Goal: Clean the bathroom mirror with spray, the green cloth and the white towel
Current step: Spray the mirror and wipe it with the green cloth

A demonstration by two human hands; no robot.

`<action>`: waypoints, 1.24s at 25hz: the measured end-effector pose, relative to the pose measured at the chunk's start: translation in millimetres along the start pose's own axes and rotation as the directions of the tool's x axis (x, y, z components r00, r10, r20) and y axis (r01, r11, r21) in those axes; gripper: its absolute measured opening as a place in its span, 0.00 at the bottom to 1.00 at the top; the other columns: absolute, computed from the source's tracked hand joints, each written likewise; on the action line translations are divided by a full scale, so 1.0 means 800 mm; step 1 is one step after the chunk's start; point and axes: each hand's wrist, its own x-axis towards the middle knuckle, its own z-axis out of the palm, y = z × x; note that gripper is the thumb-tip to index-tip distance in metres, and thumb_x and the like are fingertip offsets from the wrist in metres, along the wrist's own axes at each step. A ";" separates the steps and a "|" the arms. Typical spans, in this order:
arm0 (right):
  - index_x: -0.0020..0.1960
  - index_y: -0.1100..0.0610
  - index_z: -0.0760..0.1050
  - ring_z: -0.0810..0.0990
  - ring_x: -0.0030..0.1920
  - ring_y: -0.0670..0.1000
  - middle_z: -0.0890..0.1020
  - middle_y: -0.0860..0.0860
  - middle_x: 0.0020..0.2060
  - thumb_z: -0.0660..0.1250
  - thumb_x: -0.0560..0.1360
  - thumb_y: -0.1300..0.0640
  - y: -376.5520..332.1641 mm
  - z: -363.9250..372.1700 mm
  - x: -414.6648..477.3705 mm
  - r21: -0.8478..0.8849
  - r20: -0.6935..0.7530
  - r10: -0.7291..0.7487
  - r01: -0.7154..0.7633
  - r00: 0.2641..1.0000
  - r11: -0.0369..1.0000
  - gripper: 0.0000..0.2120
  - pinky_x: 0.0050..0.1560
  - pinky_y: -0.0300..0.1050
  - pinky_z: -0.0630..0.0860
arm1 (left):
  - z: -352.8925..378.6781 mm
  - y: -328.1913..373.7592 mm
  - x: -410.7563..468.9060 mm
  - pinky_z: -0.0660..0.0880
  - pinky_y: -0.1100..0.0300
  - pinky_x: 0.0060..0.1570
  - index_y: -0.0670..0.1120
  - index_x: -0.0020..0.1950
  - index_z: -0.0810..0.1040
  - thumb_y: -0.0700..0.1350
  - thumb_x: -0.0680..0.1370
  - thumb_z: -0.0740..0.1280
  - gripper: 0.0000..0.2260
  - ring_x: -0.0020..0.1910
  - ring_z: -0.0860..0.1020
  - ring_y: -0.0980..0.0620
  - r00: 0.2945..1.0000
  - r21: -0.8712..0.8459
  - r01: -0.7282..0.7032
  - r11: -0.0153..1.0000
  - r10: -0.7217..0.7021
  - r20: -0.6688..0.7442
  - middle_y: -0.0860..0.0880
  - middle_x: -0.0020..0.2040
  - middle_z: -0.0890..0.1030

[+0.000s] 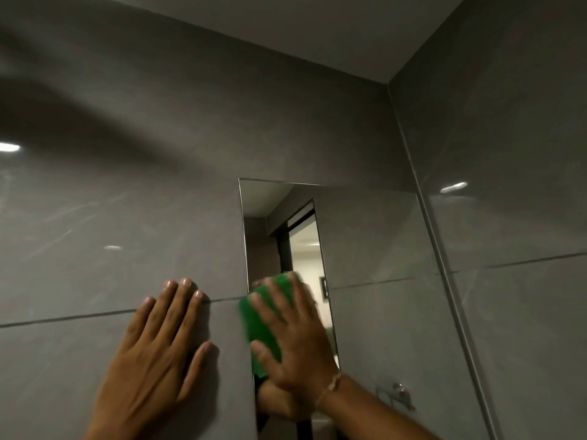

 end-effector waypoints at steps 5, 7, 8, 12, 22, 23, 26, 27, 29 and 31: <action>0.77 0.49 0.60 0.58 0.78 0.59 0.62 0.55 0.78 0.51 0.76 0.39 0.179 -0.024 0.101 -0.034 -0.210 0.391 -0.406 0.896 0.913 0.31 0.74 0.65 0.59 | 0.000 -0.001 0.002 0.47 0.49 0.79 0.40 0.75 0.66 0.62 0.79 0.48 0.34 0.79 0.55 0.44 1.000 -0.020 0.016 1.000 -0.016 -0.019 0.40 0.76 0.67; 0.77 0.52 0.61 0.59 0.76 0.63 0.63 0.57 0.77 0.45 0.73 0.36 0.228 -0.040 0.118 0.068 -0.277 0.723 -0.738 0.633 0.672 0.37 0.73 0.66 0.58 | 0.000 0.001 0.001 0.48 0.49 0.79 0.40 0.76 0.65 0.62 0.79 0.48 0.34 0.79 0.56 0.43 0.999 -0.021 0.015 1.000 -0.015 -0.039 0.40 0.77 0.67; 0.77 0.51 0.61 0.58 0.76 0.64 0.63 0.57 0.77 0.44 0.72 0.35 0.226 -0.038 0.133 0.075 -0.266 0.737 -0.748 0.622 0.659 0.37 0.74 0.66 0.56 | 0.001 0.001 0.000 0.48 0.49 0.79 0.40 0.76 0.65 0.62 0.79 0.48 0.34 0.79 0.57 0.43 0.999 -0.013 0.008 1.000 -0.008 -0.041 0.40 0.77 0.67; 0.76 0.47 0.61 0.56 0.77 0.64 0.63 0.53 0.78 0.50 0.74 0.38 0.117 -0.021 0.221 0.036 -0.155 0.380 -0.379 0.912 0.925 0.32 0.77 0.61 0.53 | 0.001 0.000 0.001 0.49 0.48 0.78 0.40 0.75 0.66 0.62 0.79 0.48 0.34 0.79 0.57 0.43 0.999 -0.005 -0.003 1.000 0.003 -0.036 0.40 0.77 0.67; 0.77 0.50 0.60 0.59 0.77 0.59 0.62 0.56 0.77 0.49 0.77 0.40 0.232 -0.046 0.167 0.025 -0.147 0.371 -0.372 0.917 0.928 0.30 0.75 0.60 0.58 | 0.014 0.002 0.003 0.52 0.44 0.79 0.37 0.76 0.65 0.61 0.79 0.48 0.35 0.82 0.51 0.45 0.987 -0.024 -0.008 1.000 0.004 -0.161 0.37 0.78 0.65; 0.77 0.50 0.59 0.59 0.77 0.59 0.61 0.56 0.78 0.47 0.76 0.38 0.278 -0.058 0.151 0.032 -0.143 0.515 -0.516 0.845 0.856 0.32 0.75 0.60 0.59 | 0.016 0.003 0.002 0.53 0.43 0.78 0.37 0.76 0.64 0.61 0.79 0.49 0.35 0.82 0.53 0.44 0.984 -0.021 0.002 1.000 -0.006 -0.176 0.38 0.78 0.64; 0.78 0.50 0.56 0.57 0.78 0.59 0.60 0.55 0.78 0.46 0.76 0.38 0.344 -0.081 0.059 0.004 -0.093 0.677 -0.680 0.730 0.733 0.33 0.76 0.61 0.56 | 0.015 0.003 0.002 0.54 0.41 0.79 0.38 0.77 0.62 0.60 0.78 0.53 0.35 0.82 0.54 0.42 0.988 -0.021 0.012 1.000 -0.015 -0.155 0.38 0.80 0.62; 0.79 0.50 0.55 0.57 0.77 0.59 0.59 0.55 0.78 0.47 0.77 0.39 0.342 -0.079 0.016 -0.008 -0.076 0.685 -0.688 0.724 0.726 0.33 0.76 0.61 0.55 | 0.015 0.002 0.001 0.52 0.42 0.79 0.38 0.78 0.60 0.60 0.77 0.53 0.35 0.82 0.53 0.41 0.991 -0.013 0.010 1.000 -0.012 -0.135 0.38 0.80 0.60; 0.79 0.50 0.53 0.57 0.77 0.59 0.59 0.54 0.79 0.48 0.77 0.39 0.310 -0.072 -0.088 -0.006 -0.038 0.718 -0.718 0.695 0.696 0.32 0.77 0.62 0.55 | 0.015 0.001 -0.001 0.48 0.43 0.80 0.39 0.79 0.57 0.60 0.77 0.52 0.36 0.82 0.51 0.41 0.996 0.008 0.009 1.000 -0.008 -0.094 0.38 0.81 0.58; 0.78 0.47 0.52 0.58 0.77 0.60 0.58 0.55 0.79 0.47 0.77 0.36 0.255 -0.060 -0.202 -0.004 -0.023 0.768 -0.769 0.640 0.640 0.33 0.76 0.63 0.55 | 0.014 0.003 0.000 0.47 0.44 0.80 0.39 0.79 0.57 0.60 0.78 0.52 0.36 0.82 0.51 0.41 0.996 0.018 0.011 1.000 -0.009 -0.084 0.38 0.81 0.57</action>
